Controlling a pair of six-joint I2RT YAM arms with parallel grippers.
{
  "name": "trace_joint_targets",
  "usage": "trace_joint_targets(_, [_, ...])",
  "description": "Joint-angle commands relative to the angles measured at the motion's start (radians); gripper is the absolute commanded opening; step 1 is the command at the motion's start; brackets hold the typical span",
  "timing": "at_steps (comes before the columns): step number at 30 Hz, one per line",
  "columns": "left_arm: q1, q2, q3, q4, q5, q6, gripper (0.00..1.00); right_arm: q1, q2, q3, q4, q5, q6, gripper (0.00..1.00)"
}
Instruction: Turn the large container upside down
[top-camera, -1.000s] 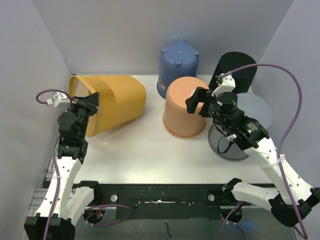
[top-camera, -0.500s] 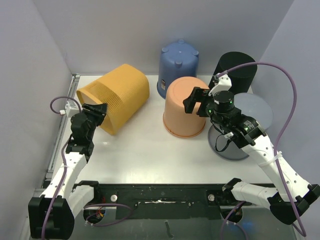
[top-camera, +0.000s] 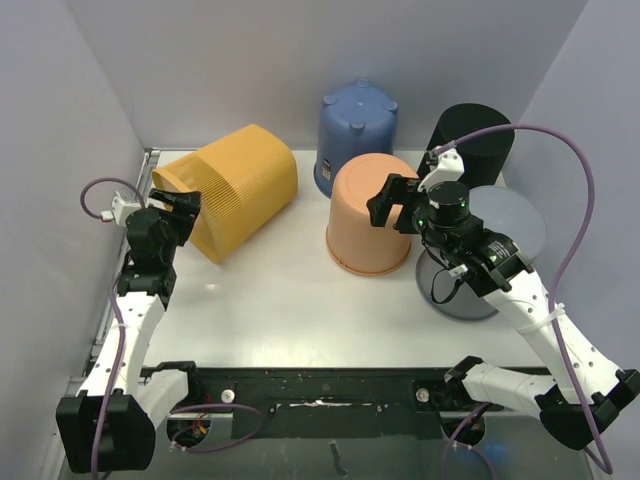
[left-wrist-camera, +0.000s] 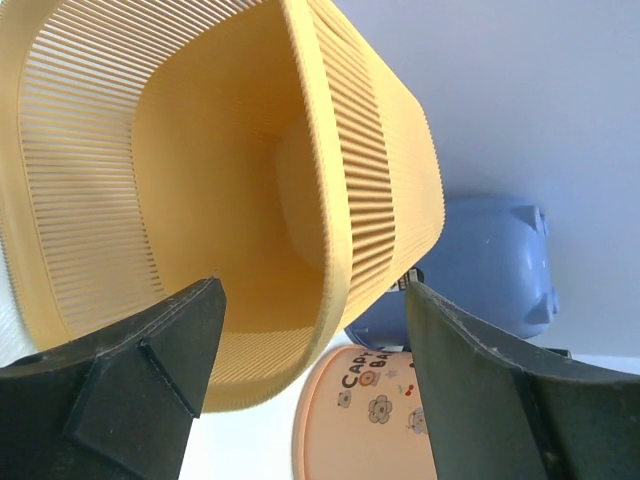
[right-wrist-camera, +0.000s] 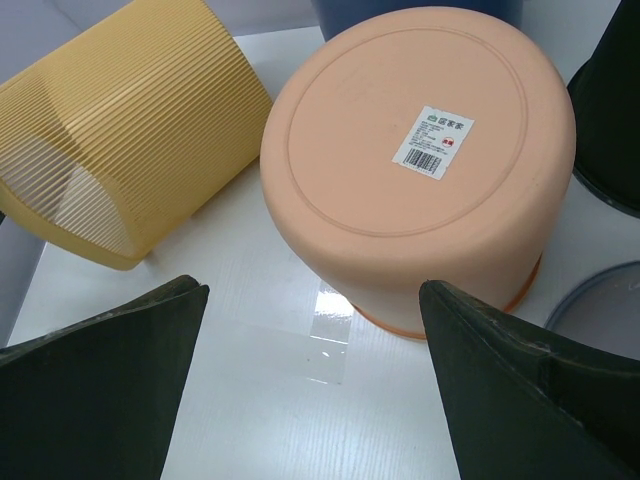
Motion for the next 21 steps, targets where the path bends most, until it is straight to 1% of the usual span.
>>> trace_joint_targets(1, [0.033,0.04,0.08,-0.003,0.027,-0.027,0.72,-0.005,-0.036,0.016,0.029,0.008,-0.021,0.93])
trace_joint_targets(4, [0.057,0.061,0.081,0.069,0.052,-0.038,0.73,-0.005,-0.043,0.021,0.019,0.009,-0.026,0.93])
trace_joint_targets(8, [0.09,0.121,0.109,0.117,0.094,-0.029,0.72,-0.005,-0.047,0.036,0.002,0.008,-0.042,0.93])
trace_joint_targets(9, [0.095,0.136,0.114,0.128,0.103,-0.025,0.71,-0.005,-0.048,0.038,0.0,0.007,-0.044,0.93])
trace_joint_targets(12, [0.102,0.178,0.128,0.155,0.138,-0.023,0.64,-0.006,-0.054,0.035,-0.004,0.005,-0.044,0.93])
trace_joint_targets(13, [0.103,0.188,0.132,0.166,0.146,-0.026,0.62,-0.006,-0.057,0.034,-0.005,0.005,-0.042,0.93])
trace_joint_targets(18, [0.107,0.24,0.138,0.214,0.193,-0.063,0.4,-0.007,-0.067,0.024,-0.002,0.004,-0.038,0.93])
trace_joint_targets(21, [0.106,0.252,0.141,0.223,0.214,-0.079,0.25,-0.006,-0.069,0.022,-0.003,0.003,-0.038,0.93])
